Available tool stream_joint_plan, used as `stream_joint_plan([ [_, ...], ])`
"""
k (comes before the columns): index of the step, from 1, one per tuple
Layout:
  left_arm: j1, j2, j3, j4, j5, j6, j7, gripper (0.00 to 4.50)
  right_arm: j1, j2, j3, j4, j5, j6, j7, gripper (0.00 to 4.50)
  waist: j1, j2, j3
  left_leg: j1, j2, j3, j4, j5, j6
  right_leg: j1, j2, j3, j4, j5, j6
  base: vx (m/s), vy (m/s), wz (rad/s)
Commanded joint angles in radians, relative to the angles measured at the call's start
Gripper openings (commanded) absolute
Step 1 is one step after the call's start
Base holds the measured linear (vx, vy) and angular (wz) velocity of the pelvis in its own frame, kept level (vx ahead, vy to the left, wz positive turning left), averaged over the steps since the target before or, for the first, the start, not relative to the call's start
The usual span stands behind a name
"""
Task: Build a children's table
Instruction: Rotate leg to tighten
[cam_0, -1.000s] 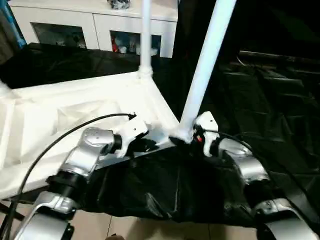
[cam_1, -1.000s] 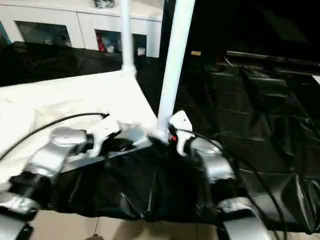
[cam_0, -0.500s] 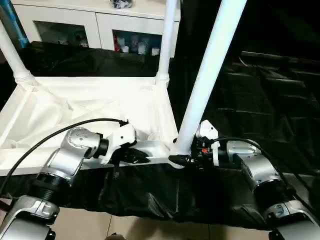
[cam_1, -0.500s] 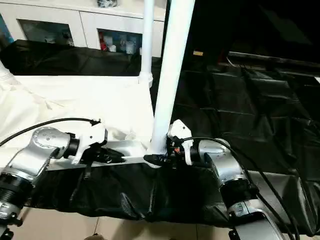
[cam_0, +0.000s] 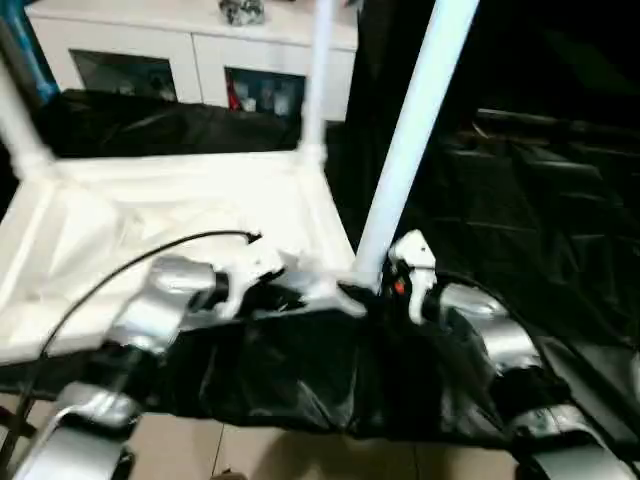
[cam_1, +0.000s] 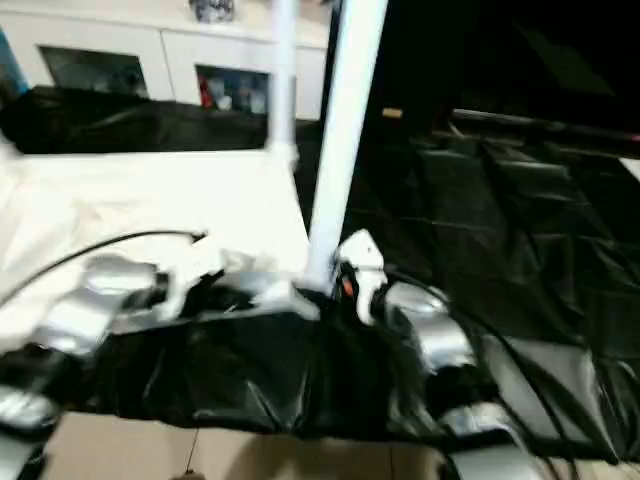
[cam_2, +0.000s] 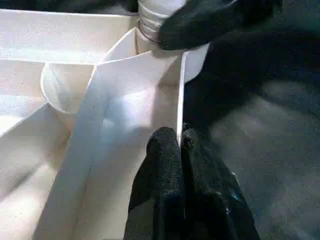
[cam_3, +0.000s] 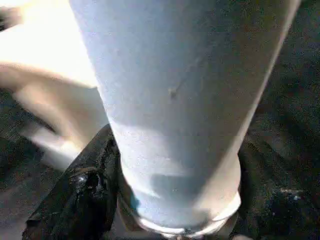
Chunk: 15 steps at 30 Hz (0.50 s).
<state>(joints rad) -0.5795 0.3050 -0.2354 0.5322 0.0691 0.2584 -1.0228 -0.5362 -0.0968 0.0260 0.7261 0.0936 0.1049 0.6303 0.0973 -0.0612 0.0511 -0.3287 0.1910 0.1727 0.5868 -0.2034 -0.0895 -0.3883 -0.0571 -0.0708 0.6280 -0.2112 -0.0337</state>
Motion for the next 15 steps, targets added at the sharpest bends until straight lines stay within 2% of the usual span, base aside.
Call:
stream_joint_plan([
  [1, -0.05, -0.134, -0.037, 0.019, -0.004, 0.019, 0.136, 0.0, -0.02, 0.134, 0.063, 0.074, -0.024, 0.025, -0.125, 2.75, -0.002, 0.008, -0.044, 0.003, 0.046, -0.019, -0.082, -0.234, -0.013, 0.026, -0.102, 0.064, -0.109, -0.419, -0.125, 0.0, 0.0, 0.0],
  [2, -0.054, -0.156, -0.044, 0.024, 0.003, 0.021, 0.156, 0.0, -0.033, 0.147, 0.082, 0.084, -0.049, 0.017, -0.149, 2.75, -0.001, 0.008, -0.045, 0.003, 0.047, -0.02, -0.082, -0.227, -0.014, 0.028, -0.102, 0.063, -0.107, -0.392, -0.132, 0.0, 0.0, 0.0],
  [3, -0.056, -0.171, -0.052, 0.025, 0.008, 0.019, 0.165, 0.0, -0.043, 0.149, 0.11, 0.091, -0.088, -0.007, -0.174, 2.75, 0.001, 0.021, -0.045, 0.003, 0.046, -0.02, -0.082, -0.227, -0.013, 0.028, -0.103, 0.064, -0.106, -0.376, -0.135, 0.0, 0.0, 0.0],
  [4, -0.057, -0.179, -0.054, 0.029, 0.013, 0.016, 0.169, 0.0, -0.049, 0.149, 0.129, 0.096, -0.118, -0.026, -0.189, 2.75, -0.002, 0.018, -0.047, 0.002, 0.047, -0.018, -0.081, -0.223, -0.011, 0.029, -0.101, 0.065, -0.105, -0.353, -0.139, 0.0, 0.0, 0.0],
  [5, -0.056, -0.189, -0.058, 0.029, 0.02, 0.013, 0.174, 0.0, -0.066, 0.162, 0.082, 0.107, -0.083, -0.024, -0.214, 2.75, 0.002, 0.011, -0.051, -0.001, 0.044, -0.014, -0.078, -0.189, 0.004, 0.034, -0.099, 0.066, -0.097, -0.279, -0.15, 0.0, 0.0, 0.0],
  [6, -0.053, -0.191, -0.061, 0.026, 0.022, 0.008, 0.17, 0.0, -0.074, 0.168, 0.047, 0.11, -0.049, -0.019, -0.213, 2.75, 0.002, 0.01, -0.051, -0.001, 0.044, -0.013, -0.077, -0.181, 0.012, 0.034, -0.099, 0.068, -0.094, -0.257, -0.155, 0.0, 0.0, 0.0],
  [7, -0.049, -0.19, -0.063, 0.021, 0.021, 0.005, 0.162, 0.0, -0.077, 0.167, 0.034, 0.108, -0.035, -0.02, -0.21, 3.1, 0.003, 0.014, -0.052, -0.006, 0.043, -0.013, -0.076, -0.16, 0.022, 0.038, -0.098, 0.067, -0.091, -0.226, -0.162, 0.0, 0.0, 0.0],
  [9, -0.043, -0.184, -0.064, 0.011, 0.016, 0.005, 0.152, 0.0, -0.072, 0.153, 0.031, 0.094, -0.03, -0.03, -0.181, 3.44, 0.004, 0.013, -0.055, -0.009, 0.044, -0.013, -0.075, -0.128, 0.031, 0.042, -0.097, 0.065, -0.084, -0.164, -0.172, 0.0, 0.0, 0.0],
  [10, -0.036, -0.172, -0.067, 0.002, 0.015, -0.001, 0.136, 0.0, -0.064, 0.145, 0.035, 0.083, -0.026, -0.033, -0.151, 3.46, 0.004, 0.011, -0.055, -0.012, 0.043, -0.012, -0.075, -0.115, 0.039, 0.045, -0.097, 0.065, -0.081, -0.141, -0.177, 0.0, 0.0, 0.0],
  [15, -0.001, -0.104, -0.064, -0.041, 0.005, -0.038, 0.053, 0.0, -0.027, 0.09, 0.066, 0.05, -0.031, -0.057, -0.009, 3.89, 0.002, 0.009, -0.054, -0.014, 0.046, -0.013, -0.076, -0.118, 0.051, 0.048, -0.099, 0.063, -0.084, -0.157, -0.178, 0.0, 0.0, 0.0],
])
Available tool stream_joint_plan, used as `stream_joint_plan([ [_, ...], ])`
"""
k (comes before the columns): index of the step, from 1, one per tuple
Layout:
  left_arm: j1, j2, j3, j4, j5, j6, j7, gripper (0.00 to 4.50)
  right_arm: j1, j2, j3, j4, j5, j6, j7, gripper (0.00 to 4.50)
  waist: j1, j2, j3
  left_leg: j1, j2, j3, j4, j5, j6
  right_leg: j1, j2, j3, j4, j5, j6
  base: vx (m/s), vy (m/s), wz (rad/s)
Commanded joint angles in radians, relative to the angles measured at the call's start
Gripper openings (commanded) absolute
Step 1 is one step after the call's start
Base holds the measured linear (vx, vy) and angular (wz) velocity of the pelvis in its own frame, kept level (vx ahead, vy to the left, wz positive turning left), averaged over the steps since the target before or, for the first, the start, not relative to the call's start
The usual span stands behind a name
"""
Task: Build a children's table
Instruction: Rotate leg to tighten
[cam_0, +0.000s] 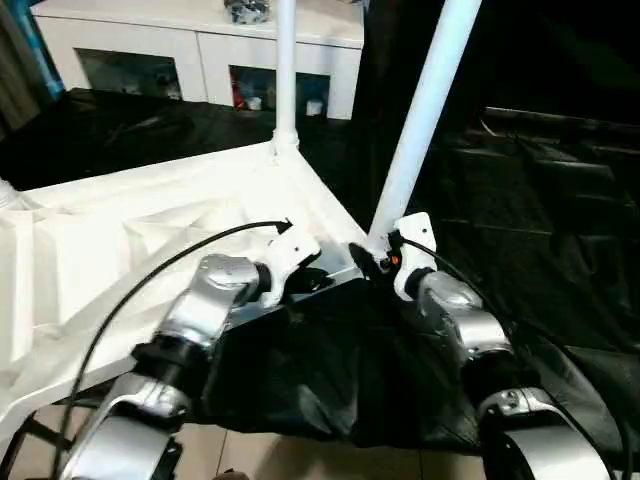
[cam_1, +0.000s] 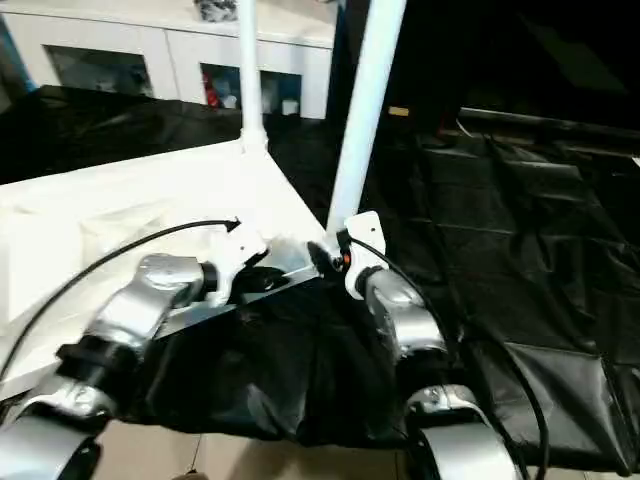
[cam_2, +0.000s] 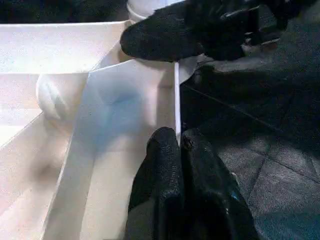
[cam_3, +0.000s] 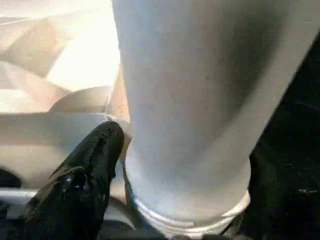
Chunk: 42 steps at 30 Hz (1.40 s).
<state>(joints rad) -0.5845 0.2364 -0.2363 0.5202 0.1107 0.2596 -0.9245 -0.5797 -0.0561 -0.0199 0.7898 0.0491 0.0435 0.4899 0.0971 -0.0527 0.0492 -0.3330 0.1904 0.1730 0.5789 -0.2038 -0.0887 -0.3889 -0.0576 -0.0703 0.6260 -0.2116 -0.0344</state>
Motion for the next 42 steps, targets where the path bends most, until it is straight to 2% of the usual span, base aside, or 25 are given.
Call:
stream_joint_plan([
  [1, 0.01, -0.022, -0.063, -0.039, -0.04, -0.046, -0.063, 0.0, 0.022, 0.036, 0.121, -0.021, 0.01, 0.0, 0.158, 3.93, 0.0, 0.001, -0.052, -0.013, 0.046, -0.013, -0.068, -0.11, 0.055, 0.051, -0.099, 0.063, -0.079, -0.142, -0.18, 0.0, 0.0, 0.0],
  [2, 0.017, -0.007, -0.062, -0.049, -0.045, -0.05, -0.084, 0.0, 0.03, 0.02, 0.134, -0.033, 0.006, -0.005, 0.192, 4.17, 0.0, 0.001, -0.052, -0.013, 0.046, -0.013, -0.068, -0.11, 0.055, 0.051, -0.099, 0.063, -0.079, -0.142, -0.18, 0.0, 0.0, 0.0],
  [4, 0.037, 0.043, -0.062, -0.075, -0.056, -0.078, -0.151, 0.0, 0.052, -0.029, 0.161, -0.071, 0.01, -0.012, 0.292, 4.26, -0.007, 0.0, -0.051, -0.013, 0.047, -0.014, -0.067, -0.106, 0.066, 0.052, -0.098, 0.062, -0.079, -0.129, -0.187, 0.0, 0.0, 0.0],
  [7, 0.052, 0.101, -0.056, -0.095, -0.07, -0.099, -0.226, 0.0, 0.078, -0.093, 0.185, -0.138, 0.048, -0.003, 0.457, 4.26, -0.005, -0.002, -0.05, -0.011, 0.048, -0.011, -0.065, -0.102, 0.083, 0.05, -0.097, 0.063, -0.078, -0.118, -0.194, 0.0, 0.0, 0.0],
  [9, 0.055, 0.113, -0.051, -0.097, -0.075, -0.104, -0.243, 0.0, 0.083, -0.111, 0.19, -0.159, 0.064, 0.01, 0.507, 4.26, -0.005, 0.0, -0.051, -0.01, 0.049, -0.012, -0.066, -0.106, 0.083, 0.05, -0.097, 0.062, -0.078, -0.124, -0.202, 0.0, 0.0, 0.0],
  [10, 0.062, 0.136, -0.046, -0.108, -0.093, -0.108, -0.287, 0.0, 0.091, -0.145, 0.202, -0.19, 0.081, 0.03, 0.601, 4.26, -0.004, -0.001, -0.049, -0.008, 0.05, -0.012, -0.066, -0.107, 0.084, 0.048, -0.095, 0.061, -0.078, -0.124, -0.207, 0.0, 0.0, 0.0],
  [15, 0.076, 0.191, -0.05, -0.126, -0.115, -0.122, -0.378, 0.0, 0.095, -0.217, 0.246, -0.209, 0.073, 0.044, 0.766, 4.26, 0.003, -0.003, -0.051, -0.011, 0.052, -0.009, -0.062, -0.082, 0.09, 0.05, -0.094, 0.06, -0.069, -0.081, -0.224, 0.0, 0.0, 0.0],
  [16, 0.077, 0.196, -0.05, -0.126, -0.117, -0.124, -0.385, 0.0, 0.095, -0.221, 0.249, -0.211, 0.074, 0.047, 0.777, 4.02, 0.004, -0.003, -0.051, -0.011, 0.053, -0.009, -0.061, -0.081, 0.09, 0.049, -0.095, 0.059, -0.07, -0.085, -0.223, 0.0, 0.0, 0.0],
  [20, 0.082, 0.219, -0.056, -0.138, -0.133, -0.127, -0.427, 0.0, 0.096, -0.24, 0.264, -0.225, 0.085, 0.069, 0.82, 3.87, 0.01, -0.004, -0.055, -0.013, 0.052, -0.008, -0.058, -0.055, 0.089, 0.051, -0.095, 0.059, -0.063, -0.058, -0.227, 0.0, 0.0, 0.0],
  [27, 0.088, 0.238, -0.061, -0.158, -0.149, -0.117, -0.468, 0.0, 0.11, -0.237, 0.271, -0.254, 0.097, 0.101, 0.842, 3.2, 0.017, -0.002, -0.055, -0.013, 0.051, -0.007, -0.057, -0.058, 0.08, 0.049, -0.092, 0.058, -0.061, -0.035, -0.23, 0.0, 0.0, 0.0],
  [30, 0.084, 0.228, -0.056, -0.152, -0.15, -0.109, -0.454, 0.0, 0.123, -0.224, 0.271, -0.259, 0.094, 0.108, 0.817, 3.04, 0.018, -0.002, -0.056, -0.012, 0.051, -0.007, -0.058, -0.063, 0.072, 0.048, -0.093, 0.058, -0.062, -0.045, -0.229, 0.0, 0.0, 0.0],
  [33, 0.057, 0.188, -0.047, -0.112, -0.123, -0.09, -0.369, 0.0, 0.128, -0.188, 0.247, -0.229, 0.061, 0.087, 0.693, 2.79, 0.015, -0.003, -0.052, -0.011, 0.049, -0.008, -0.06, -0.082, 0.059, 0.047, -0.094, 0.059, -0.068, -0.079, -0.22, 0.0, 0.0, 0.0],
  [34, 0.042, 0.17, -0.047, -0.091, -0.105, -0.08, -0.321, 0.0, 0.115, -0.163, 0.229, -0.194, 0.041, 0.078, 0.604, 2.79, 0.013, -0.002, -0.048, -0.01, 0.048, -0.01, -0.064, -0.115, 0.047, 0.046, -0.097, 0.059, -0.077, -0.145, -0.208, 0.0, 0.0, 0.0],
  [35, 0.042, 0.17, -0.047, -0.091, -0.105, -0.08, -0.321, 0.0, 0.115, -0.163, 0.229, -0.194, 0.041, 0.078, 0.604, 2.77, 0.011, -0.002, -0.046, -0.008, 0.048, -0.01, -0.064, -0.132, 0.037, 0.042, -0.097, 0.06, -0.081, -0.187, -0.198, 0.0, 0.0, 0.0],
  [37, 0.008, 0.114, -0.041, -0.046, -0.082, -0.049, -0.22, 0.0, 0.083, -0.104, 0.188, -0.118, 0.01, 0.078, 0.391, 2.74, 0.004, 0.001, -0.036, -0.002, 0.047, -0.016, -0.074, -0.208, -0.001, 0.037, -0.101, 0.06, -0.101, -0.38, -0.151, 0.0, 0.0, 0.0],
  [39, -0.021, 0.054, -0.041, -0.007, -0.065, -0.024, -0.138, 0.0, 0.054, -0.052, 0.148, -0.064, 0.015, 0.103, 0.241, 2.73, -0.004, 0.0, -0.037, 0.01, 0.046, -0.02, -0.075, -0.258, -0.021, 0.031, -0.103, 0.06, -0.111, -0.477, -0.125, 0.0, 0.0, 0.0],
  [40, -0.035, 0.02, -0.047, 0.014, -0.053, -0.013, -0.096, 0.0, 0.039, -0.024, 0.127, -0.04, 0.023, 0.115, 0.175, 2.72, -0.004, 0.002, -0.041, 0.006, 0.047, -0.024, -0.076, -0.252, -0.019, 0.037, -0.105, 0.06, -0.111, -0.474, -0.115, 0.0, 0.0, 0.0],
  [42, -0.053, -0.032, -0.055, 0.041, -0.039, 0.003, -0.036, 0.0, 0.018, 0.015, 0.112, -0.01, 0.026, 0.116, 0.089, 2.72, -0.006, 0.005, -0.044, 0.006, 0.049, -0.021, -0.074, -0.224, -0.016, 0.035, -0.103, 0.062, -0.105, -0.402, -0.128, 0.0, 0.0, 0.0],
])
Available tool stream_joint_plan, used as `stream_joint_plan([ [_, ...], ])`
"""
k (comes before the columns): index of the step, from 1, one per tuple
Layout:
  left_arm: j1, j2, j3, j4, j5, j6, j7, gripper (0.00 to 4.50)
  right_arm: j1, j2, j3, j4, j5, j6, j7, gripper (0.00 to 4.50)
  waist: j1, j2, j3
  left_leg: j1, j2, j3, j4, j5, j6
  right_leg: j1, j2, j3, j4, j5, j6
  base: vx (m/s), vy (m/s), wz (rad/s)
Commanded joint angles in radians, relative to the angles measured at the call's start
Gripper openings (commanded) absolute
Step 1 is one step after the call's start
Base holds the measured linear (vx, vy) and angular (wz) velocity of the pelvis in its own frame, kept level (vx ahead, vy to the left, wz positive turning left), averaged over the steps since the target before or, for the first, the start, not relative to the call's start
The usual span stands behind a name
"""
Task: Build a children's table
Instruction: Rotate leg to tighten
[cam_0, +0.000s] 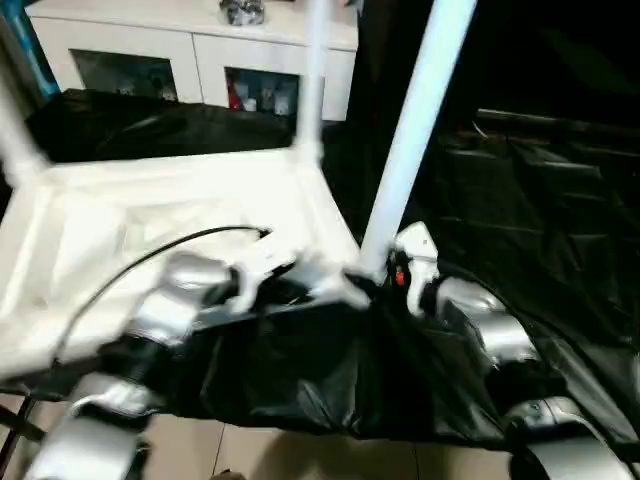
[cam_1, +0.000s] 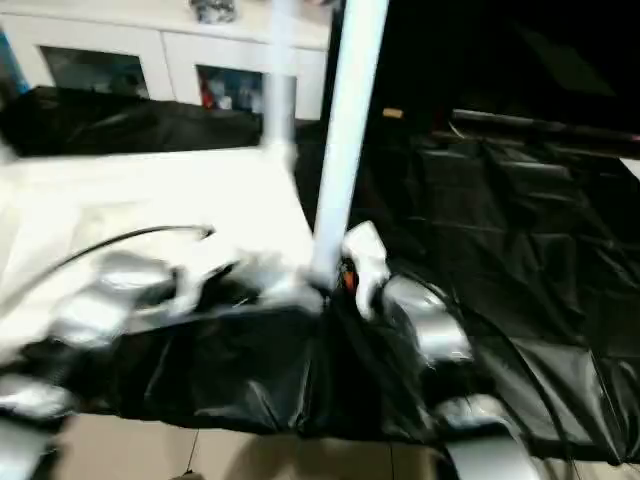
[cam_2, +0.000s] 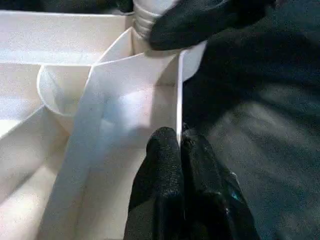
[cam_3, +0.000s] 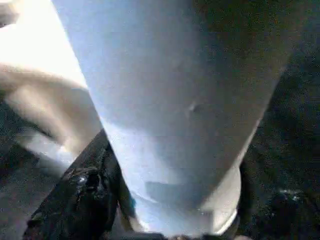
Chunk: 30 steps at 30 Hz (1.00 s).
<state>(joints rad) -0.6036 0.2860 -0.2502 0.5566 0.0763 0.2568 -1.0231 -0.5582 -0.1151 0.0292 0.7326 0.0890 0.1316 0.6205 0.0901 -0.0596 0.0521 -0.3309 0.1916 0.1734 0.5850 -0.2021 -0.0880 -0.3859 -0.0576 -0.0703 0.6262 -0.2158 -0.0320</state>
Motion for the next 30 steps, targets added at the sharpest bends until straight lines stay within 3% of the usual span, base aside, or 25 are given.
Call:
stream_joint_plan([
  [1, -0.04, -0.103, -0.041, 0.015, -0.002, 0.011, 0.086, 0.0, -0.012, 0.087, 0.064, 0.058, -0.019, 0.02, -0.069, 2.72, 0.001, 0.011, -0.048, 0.004, 0.048, -0.019, -0.08, -0.215, -0.014, 0.03, -0.102, 0.064, -0.103, -0.363, -0.138, 0.0, 0.0, 0.0],
  [4, -0.049, -0.153, -0.05, 0.025, 0.002, 0.009, 0.116, 0.0, -0.029, 0.131, 0.068, 0.076, -0.037, -0.014, -0.122, 2.72, 0.003, 0.01, -0.053, 0.0, 0.045, -0.012, -0.073, -0.163, 0.008, 0.036, -0.098, 0.066, -0.088, -0.203, -0.181, 0.0, 0.0, 0.0],
  [5, -0.051, -0.161, -0.053, 0.027, 0.004, 0.004, 0.118, 0.0, -0.033, 0.141, 0.067, 0.081, -0.043, -0.03, -0.128, 2.72, 0.004, 0.01, -0.053, -0.001, 0.045, -0.012, -0.073, -0.156, 0.012, 0.036, -0.098, 0.066, -0.087, -0.188, -0.185, 0.0, 0.0, 0.0],
  [7, -0.049, -0.163, -0.056, 0.024, 0.003, -0.004, 0.11, 0.0, -0.035, 0.147, 0.064, 0.085, -0.046, -0.046, -0.124, 3.27, 0.005, 0.008, -0.055, -0.008, 0.043, -0.012, -0.073, -0.124, 0.027, 0.044, -0.097, 0.064, -0.081, -0.144, -0.19, 0.0, 0.0, 0.0],
  [10, -0.034, -0.147, -0.055, 0.001, -0.006, -0.018, 0.071, 0.0, -0.037, 0.146, 0.047, 0.08, -0.021, -0.046, -0.079, 3.43, 0.004, 0.009, -0.052, -0.009, 0.044, -0.013, -0.075, -0.132, 0.033, 0.044, -0.098, 0.063, -0.084, -0.162, -0.188, 0.0, 0.0, 0.0],
  [14, -0.007, -0.105, -0.061, -0.037, -0.023, -0.042, -0.001, 0.0, -0.014, 0.104, 0.068, 0.033, -0.009, -0.043, 0.026, 3.83, 0.001, 0.009, -0.051, -0.008, 0.048, -0.015, -0.078, -0.165, 0.032, 0.044, -0.1, 0.064, -0.088, -0.208, -0.177, 0.0, 0.0, 0.0],
  [20, 0.03, 0.003, -0.065, -0.083, -0.04, -0.081, -0.129, 0.0, 0.054, -0.021, 0.132, -0.079, 0.015, -0.034, 0.276, 4.31, 0.004, 0.01, -0.057, -0.013, 0.045, -0.012, -0.071, -0.084, 0.072, 0.053, -0.096, 0.063, -0.073, -0.054, -0.208, 0.0, 0.0, 0.0],
  [22, 0.035, 0.024, -0.064, -0.091, -0.044, -0.092, -0.155, 0.0, 0.062, -0.045, 0.139, -0.096, 0.022, -0.039, 0.324, 4.31, 0.004, 0.01, -0.055, -0.011, 0.048, -0.012, -0.072, -0.087, 0.083, 0.051, -0.098, 0.062, -0.073, -0.045, -0.216, 0.0, 0.0, 0.0],
  [26, 0.048, 0.074, -0.057, -0.115, -0.061, -0.105, -0.222, 0.0, 0.074, -0.101, 0.154, -0.135, 0.042, -0.042, 0.447, 4.31, 0.004, 0.012, -0.053, -0.009, 0.049, -0.013, -0.073, -0.122, 0.074, 0.052, -0.098, 0.061, -0.078, -0.103, -0.222, 0.0, 0.0, 0.0],
  [28, 0.062, 0.118, -0.054, -0.14, -0.07, -0.108, -0.276, 0.0, 0.079, -0.14, 0.162, -0.163, 0.059, -0.025, 0.546, 3.98, 0.006, 0.012, -0.052, -0.01, 0.052, -0.011, -0.074, -0.123, 0.072, 0.051, -0.095, 0.061, -0.075, -0.101, -0.224, 0.0, 0.0, 0.0],
  [30, 0.07, 0.139, -0.057, -0.146, -0.065, -0.115, -0.297, 0.0, 0.081, -0.159, 0.17, -0.174, 0.058, -0.017, 0.593, 3.94, 0.009, 0.012, -0.053, -0.01, 0.052, -0.01, -0.073, -0.111, 0.072, 0.051, -0.095, 0.06, -0.073, -0.088, -0.229, 0.0, 0.0, 0.0],
])
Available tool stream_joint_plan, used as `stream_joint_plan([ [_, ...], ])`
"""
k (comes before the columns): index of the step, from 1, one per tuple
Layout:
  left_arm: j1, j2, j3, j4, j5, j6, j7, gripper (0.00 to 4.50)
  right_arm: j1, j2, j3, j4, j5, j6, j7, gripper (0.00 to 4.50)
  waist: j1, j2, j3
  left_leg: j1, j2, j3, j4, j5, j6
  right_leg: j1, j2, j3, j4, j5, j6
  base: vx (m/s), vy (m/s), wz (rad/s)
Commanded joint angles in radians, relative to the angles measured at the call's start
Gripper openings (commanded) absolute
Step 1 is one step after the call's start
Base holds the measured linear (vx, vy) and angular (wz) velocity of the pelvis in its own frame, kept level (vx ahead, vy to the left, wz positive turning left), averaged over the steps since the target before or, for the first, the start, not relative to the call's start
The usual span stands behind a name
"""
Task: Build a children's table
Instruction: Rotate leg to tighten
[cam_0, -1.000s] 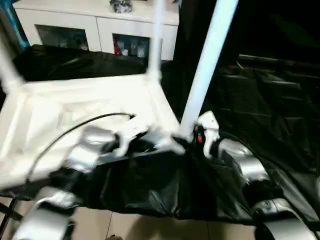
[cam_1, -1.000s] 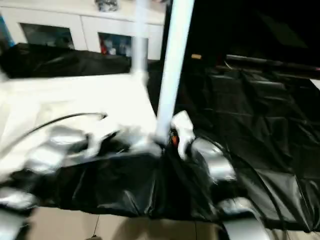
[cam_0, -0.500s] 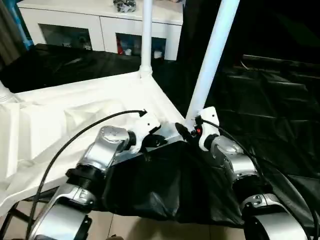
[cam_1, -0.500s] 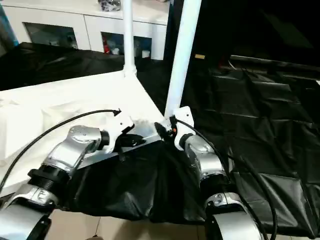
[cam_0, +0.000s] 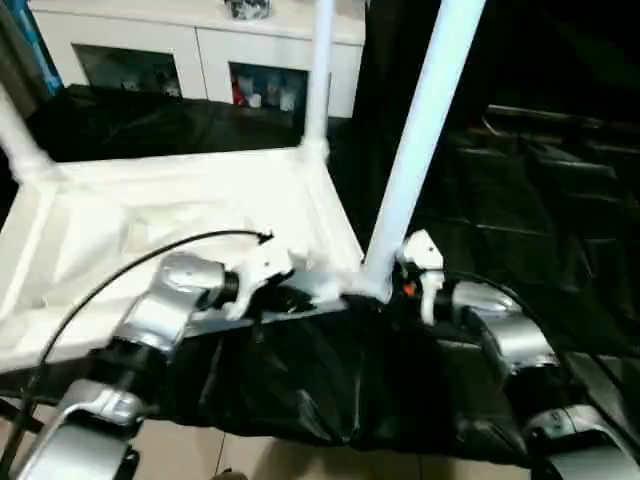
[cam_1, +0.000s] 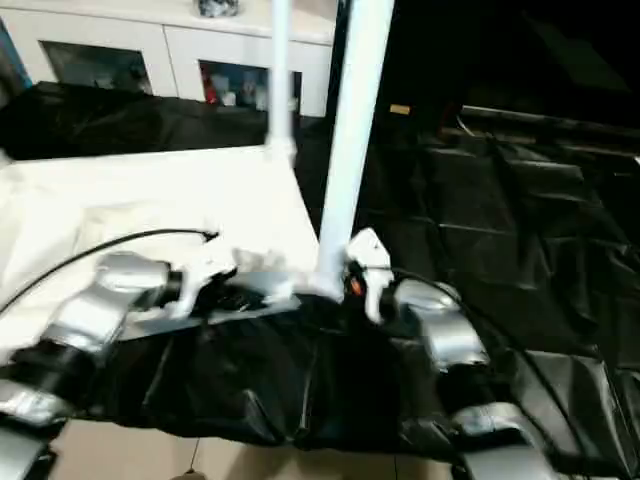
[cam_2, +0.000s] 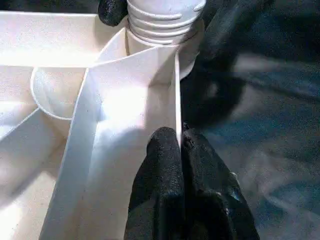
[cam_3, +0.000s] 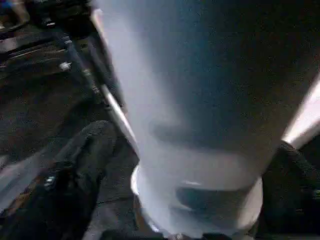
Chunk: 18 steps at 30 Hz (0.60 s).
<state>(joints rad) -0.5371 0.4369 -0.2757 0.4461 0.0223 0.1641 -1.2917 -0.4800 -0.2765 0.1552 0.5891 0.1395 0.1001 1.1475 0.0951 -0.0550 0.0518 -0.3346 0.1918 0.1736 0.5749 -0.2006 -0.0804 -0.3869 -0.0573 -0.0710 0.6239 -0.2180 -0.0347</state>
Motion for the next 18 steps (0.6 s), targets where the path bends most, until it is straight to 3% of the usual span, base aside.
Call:
stream_joint_plan([
  [1, 0.006, -0.006, -0.031, -0.038, -0.012, -0.024, -0.034, 0.0, 0.003, -0.001, 0.047, -0.031, 0.006, 0.015, 0.074, 3.86, 0.006, 0.007, -0.053, -0.007, 0.051, -0.01, -0.062, -0.107, 0.066, 0.052, -0.096, 0.061, -0.07, -0.079, -0.228, 0.0, 0.0, 0.0],
  [12, 0.029, 0.024, -0.023, -0.065, -0.043, -0.005, -0.067, 0.0, 0.024, 0.012, 0.067, -0.046, 0.002, 0.038, 0.065, 2.95, 0.012, 0.007, -0.054, -0.006, 0.05, -0.01, -0.063, -0.102, 0.051, 0.05, -0.094, 0.06, -0.068, -0.077, -0.226, 0.0, 0.0, 0.0],
  [14, 0.021, 0.003, -0.021, -0.05, -0.027, 0.013, -0.021, 0.0, 0.023, 0.048, 0.049, -0.018, -0.022, 0.027, -0.038, 2.89, 0.01, 0.006, -0.051, -0.005, 0.05, -0.011, -0.065, -0.119, 0.044, 0.048, -0.097, 0.061, -0.073, -0.114, -0.219, 0.0, 0.0, 0.0],
  [18, -0.018, -0.059, -0.013, 0.008, 0.009, 0.053, 0.102, 0.0, -0.013, 0.124, -0.009, 0.081, -0.058, 0.017, -0.296, 2.82, -0.003, 0.005, -0.045, -0.001, 0.046, -0.016, -0.072, -0.18, -0.002, 0.043, -0.102, 0.063, -0.091, -0.291, -0.177, 0.0, 0.0, 0.0],
])
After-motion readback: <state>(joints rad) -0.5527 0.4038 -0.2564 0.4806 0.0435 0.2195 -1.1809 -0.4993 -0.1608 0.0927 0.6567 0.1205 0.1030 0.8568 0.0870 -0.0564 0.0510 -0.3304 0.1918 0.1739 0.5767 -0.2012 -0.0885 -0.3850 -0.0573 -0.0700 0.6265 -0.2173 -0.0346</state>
